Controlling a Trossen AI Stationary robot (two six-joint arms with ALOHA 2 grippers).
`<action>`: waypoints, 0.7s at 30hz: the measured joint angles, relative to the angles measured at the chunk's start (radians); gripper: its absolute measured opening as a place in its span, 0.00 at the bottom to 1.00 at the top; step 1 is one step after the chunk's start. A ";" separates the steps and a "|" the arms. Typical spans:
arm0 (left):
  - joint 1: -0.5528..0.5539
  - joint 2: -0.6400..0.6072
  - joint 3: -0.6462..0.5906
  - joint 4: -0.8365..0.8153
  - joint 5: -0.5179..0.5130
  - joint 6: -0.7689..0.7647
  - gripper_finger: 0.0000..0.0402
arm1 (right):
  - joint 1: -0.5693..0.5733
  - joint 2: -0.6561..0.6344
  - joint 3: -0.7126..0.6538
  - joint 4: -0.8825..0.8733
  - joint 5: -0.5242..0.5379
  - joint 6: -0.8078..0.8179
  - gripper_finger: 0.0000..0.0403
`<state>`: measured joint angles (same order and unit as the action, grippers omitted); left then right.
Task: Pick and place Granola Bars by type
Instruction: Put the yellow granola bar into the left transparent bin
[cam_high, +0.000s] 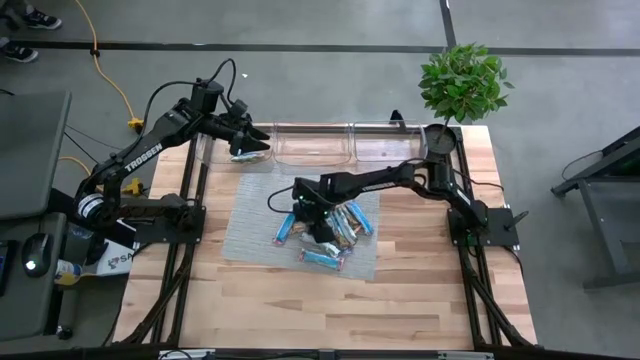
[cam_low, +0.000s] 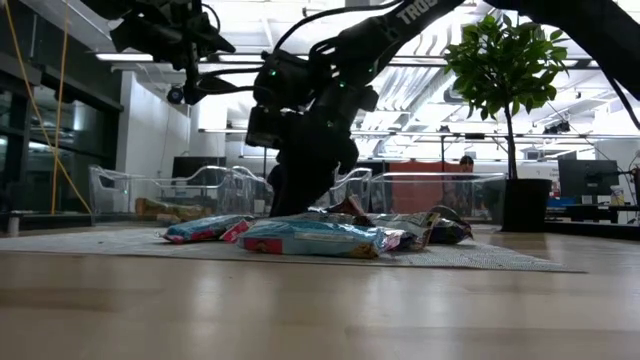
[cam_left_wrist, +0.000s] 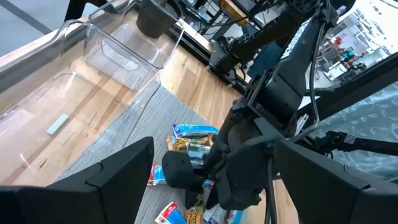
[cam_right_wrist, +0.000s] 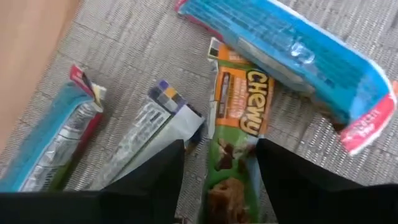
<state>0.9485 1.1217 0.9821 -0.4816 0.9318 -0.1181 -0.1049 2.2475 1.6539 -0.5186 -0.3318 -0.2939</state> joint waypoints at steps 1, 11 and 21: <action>0.000 0.000 0.000 0.000 0.000 0.000 0.82 | 0.003 0.000 0.000 0.000 0.014 -0.001 0.48; 0.000 0.000 0.000 0.000 -0.001 0.000 0.82 | 0.008 0.000 0.000 0.005 0.114 -0.002 0.42; 0.000 0.000 0.000 0.000 -0.001 0.000 0.82 | 0.008 0.000 0.000 0.002 0.112 0.006 0.27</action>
<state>0.9485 1.1217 0.9821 -0.4813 0.9306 -0.1177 -0.0971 2.2475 1.6539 -0.5167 -0.2195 -0.2884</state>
